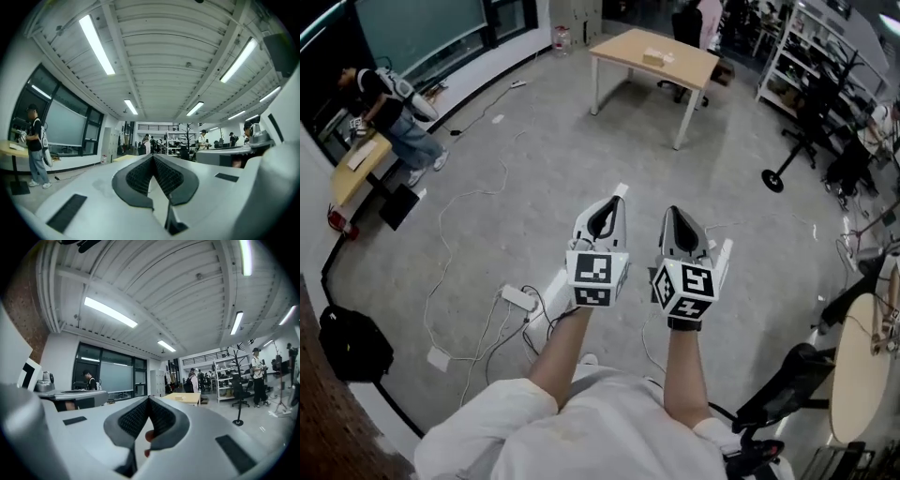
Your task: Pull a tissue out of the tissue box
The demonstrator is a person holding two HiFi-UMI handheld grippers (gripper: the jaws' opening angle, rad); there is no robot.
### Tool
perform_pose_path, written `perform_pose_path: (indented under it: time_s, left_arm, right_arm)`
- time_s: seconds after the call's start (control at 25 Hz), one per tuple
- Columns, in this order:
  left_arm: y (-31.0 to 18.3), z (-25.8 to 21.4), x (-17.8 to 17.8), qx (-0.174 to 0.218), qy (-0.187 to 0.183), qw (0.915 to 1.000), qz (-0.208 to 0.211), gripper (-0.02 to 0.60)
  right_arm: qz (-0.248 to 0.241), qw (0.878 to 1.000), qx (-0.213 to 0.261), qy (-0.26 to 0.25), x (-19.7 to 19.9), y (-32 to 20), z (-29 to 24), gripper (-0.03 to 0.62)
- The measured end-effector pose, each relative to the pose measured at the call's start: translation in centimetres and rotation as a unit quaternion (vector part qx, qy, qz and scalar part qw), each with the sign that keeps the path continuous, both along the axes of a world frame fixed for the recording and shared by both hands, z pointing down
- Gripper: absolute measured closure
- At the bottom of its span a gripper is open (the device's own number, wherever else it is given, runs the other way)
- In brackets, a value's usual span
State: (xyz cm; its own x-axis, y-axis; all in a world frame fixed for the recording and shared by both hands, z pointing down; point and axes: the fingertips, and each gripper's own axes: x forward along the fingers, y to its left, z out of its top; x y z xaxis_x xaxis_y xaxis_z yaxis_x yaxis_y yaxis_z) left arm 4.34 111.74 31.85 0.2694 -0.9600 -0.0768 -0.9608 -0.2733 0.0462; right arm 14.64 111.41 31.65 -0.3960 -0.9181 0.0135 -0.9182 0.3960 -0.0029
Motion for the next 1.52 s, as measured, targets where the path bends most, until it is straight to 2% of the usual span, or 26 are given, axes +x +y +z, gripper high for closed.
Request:
perform_pose_path:
  time_s: [0.16,0.24,0.44,0.68,0.8,0.96,1.28,1.52]
  left_arm:
    - [1.1,1.2,-7.5,-0.002,0.015,0.9999,-0.006,0.588]
    - [1.1,1.5,-10.4,-0.006,0.019,0.9997,-0.016,0.588]
    - [-0.2,3.0,-13.2,-0.021,0.030,0.9990,-0.027,0.588]
    - [-4.2,4.1,-12.6,-0.031,0.040,0.9981,-0.035,0.588]
    - [-7.6,3.4,-11.5,-0.028,0.043,0.9979,-0.039,0.588]
    - [-12.3,1.7,-11.1,-0.015,0.039,0.9984,-0.040,0.588]
    - [-21.2,0.0,-7.7,0.000,0.052,0.9983,-0.028,0.588]
    - [-27.6,-0.2,-3.4,0.004,0.062,0.9978,-0.026,0.588]
  right_arm:
    - [-0.018,1.000,-0.010,-0.017,-8.0,0.1,1.2,0.600]
    - [-0.026,0.999,-0.015,-0.011,-10.8,0.0,1.4,0.600]
    - [-0.038,0.999,-0.027,0.010,-13.5,-1.3,2.9,0.600]
    - [-0.044,0.998,-0.031,0.017,-13.1,-5.3,4.2,0.600]
    - [-0.050,0.998,-0.032,0.006,-11.6,-9.0,3.6,0.600]
    - [-0.063,0.998,-0.018,0.006,-11.5,-13.8,2.0,0.600]
    - [-0.068,0.998,-0.002,0.008,-8.8,-22.6,0.5,0.600]
    - [-0.066,0.998,0.008,0.012,-4.6,-28.5,-0.6,0.600]
